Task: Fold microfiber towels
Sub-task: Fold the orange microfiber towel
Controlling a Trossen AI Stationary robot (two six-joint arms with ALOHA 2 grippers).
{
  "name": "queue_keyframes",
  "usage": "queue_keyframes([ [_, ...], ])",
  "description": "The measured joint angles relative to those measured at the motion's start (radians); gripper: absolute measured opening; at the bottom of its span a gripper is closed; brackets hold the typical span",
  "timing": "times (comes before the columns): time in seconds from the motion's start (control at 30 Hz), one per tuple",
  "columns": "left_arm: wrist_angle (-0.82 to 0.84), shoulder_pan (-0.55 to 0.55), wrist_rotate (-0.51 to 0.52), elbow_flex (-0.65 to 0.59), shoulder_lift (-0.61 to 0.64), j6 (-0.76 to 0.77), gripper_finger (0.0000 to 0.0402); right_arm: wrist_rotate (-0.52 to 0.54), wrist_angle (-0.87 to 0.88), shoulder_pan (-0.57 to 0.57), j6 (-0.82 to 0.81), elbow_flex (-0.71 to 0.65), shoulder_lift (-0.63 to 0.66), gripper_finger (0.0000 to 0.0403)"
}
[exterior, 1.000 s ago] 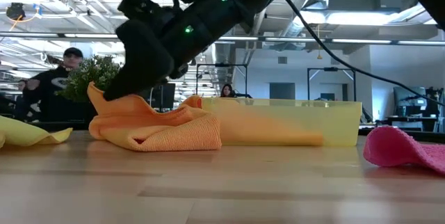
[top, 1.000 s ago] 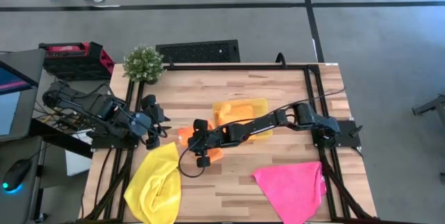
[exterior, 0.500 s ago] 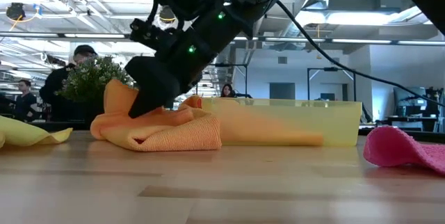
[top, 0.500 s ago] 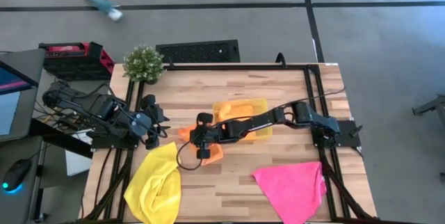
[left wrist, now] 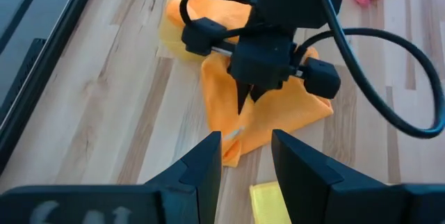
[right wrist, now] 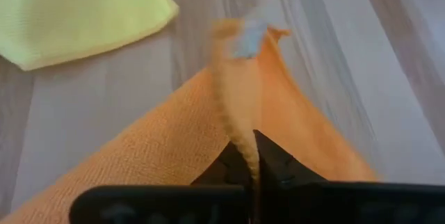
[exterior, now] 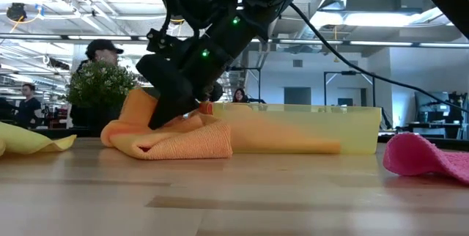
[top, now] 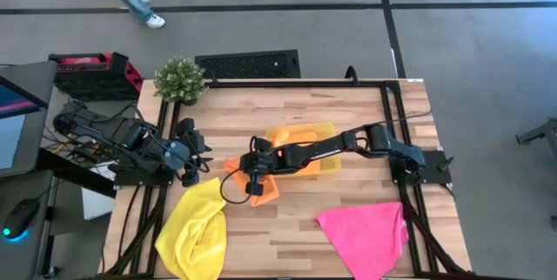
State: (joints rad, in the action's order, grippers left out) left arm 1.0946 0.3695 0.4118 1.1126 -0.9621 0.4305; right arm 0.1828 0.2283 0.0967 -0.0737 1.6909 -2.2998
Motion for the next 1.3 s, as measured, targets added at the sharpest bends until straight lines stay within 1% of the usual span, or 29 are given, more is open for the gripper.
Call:
queue_keyframes([
  [0.13,0.002,0.000,0.000,0.000,0.000,0.000,0.0121,-0.004,0.032,0.008,-0.037,0.001,0.030,0.0006],
  [0.17,0.005,0.000,0.000,0.000,0.000,0.000,0.0121,-0.005,0.064,0.010,-0.047,-0.001,0.044,0.0006],
  [0.27,0.025,0.000,0.000,0.000,0.000,0.000,0.0121,-0.005,0.070,0.015,-0.098,0.004,0.058,0.0011],
  [0.33,0.024,0.000,0.001,0.000,0.000,0.000,0.0121,-0.005,0.135,0.014,-0.135,-0.002,0.074,0.0009],
  [0.37,0.024,0.000,0.001,0.000,0.000,0.000,0.0121,-0.006,0.137,0.015,-0.151,-0.002,0.078,0.0007],
  [0.7,0.024,0.000,0.002,0.000,0.000,0.000,0.0121,-0.009,0.257,0.022,-0.321,0.000,0.092,0.0004],
  [1.0,0.023,0.000,0.003,0.000,0.000,0.000,0.0121,-0.012,0.328,0.034,-0.369,-0.002,0.120,0.0006],
  [1.13,0.023,0.000,0.003,0.000,0.000,0.000,0.0121,-0.076,0.335,0.021,-0.367,0.001,0.122,0.0022],
  [1.23,0.023,0.000,0.003,0.000,0.000,0.000,0.0121,-0.140,0.349,0.006,-0.367,0.000,0.121,0.0045],
  [1.3,0.023,0.000,0.003,0.000,0.000,0.000,0.0121,-0.160,0.354,-0.003,-0.373,0.000,0.121,0.0063],
])
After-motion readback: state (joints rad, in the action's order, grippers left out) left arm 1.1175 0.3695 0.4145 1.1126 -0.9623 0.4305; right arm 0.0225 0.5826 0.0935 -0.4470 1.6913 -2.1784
